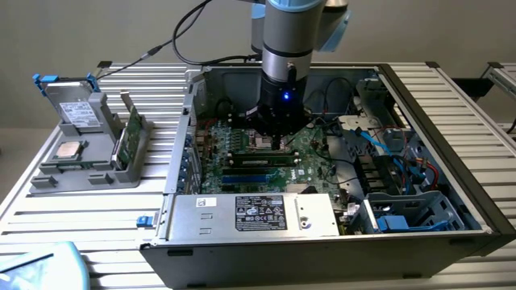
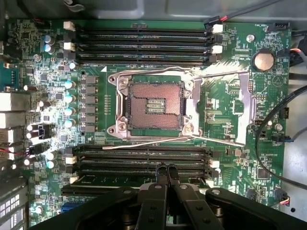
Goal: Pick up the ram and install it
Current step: 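Press down the ram until it locks into place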
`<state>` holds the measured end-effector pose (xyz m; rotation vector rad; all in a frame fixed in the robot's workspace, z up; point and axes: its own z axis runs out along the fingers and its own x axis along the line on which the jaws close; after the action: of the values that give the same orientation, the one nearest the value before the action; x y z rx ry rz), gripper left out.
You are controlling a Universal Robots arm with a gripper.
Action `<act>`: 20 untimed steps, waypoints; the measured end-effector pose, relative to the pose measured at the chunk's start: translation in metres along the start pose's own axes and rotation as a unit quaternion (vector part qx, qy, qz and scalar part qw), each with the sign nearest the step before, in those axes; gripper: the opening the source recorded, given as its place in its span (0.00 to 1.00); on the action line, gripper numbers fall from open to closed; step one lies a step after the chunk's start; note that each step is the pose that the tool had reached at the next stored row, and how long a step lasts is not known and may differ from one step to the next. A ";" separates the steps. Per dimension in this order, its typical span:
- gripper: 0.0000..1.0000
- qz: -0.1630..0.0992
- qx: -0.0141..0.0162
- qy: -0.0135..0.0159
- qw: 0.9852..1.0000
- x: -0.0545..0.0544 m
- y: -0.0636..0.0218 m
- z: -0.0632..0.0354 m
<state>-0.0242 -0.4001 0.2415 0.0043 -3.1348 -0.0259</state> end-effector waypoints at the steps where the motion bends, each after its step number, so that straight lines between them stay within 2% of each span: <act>1: 0.11 0.000 0.000 0.000 1.000 0.000 -0.0003 0.0000; 4: 0.11 0.000 0.000 -0.003 1.000 0.003 -0.0021 0.0001; 8: 0.11 0.004 0.000 -0.003 1.000 0.004 -0.0025 0.0001; 13: 0.11 0.027 0.000 -0.003 1.000 0.005 -0.0026 0.0001; 15: 0.11 0.027 0.000 -0.004 1.000 0.011 -0.0028 0.0000; 20: 0.11 0.027 0.000 -0.004 1.000 0.017 -0.0073 -0.0013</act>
<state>-0.0416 -0.4074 0.2428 -0.0798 -3.1405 -0.0263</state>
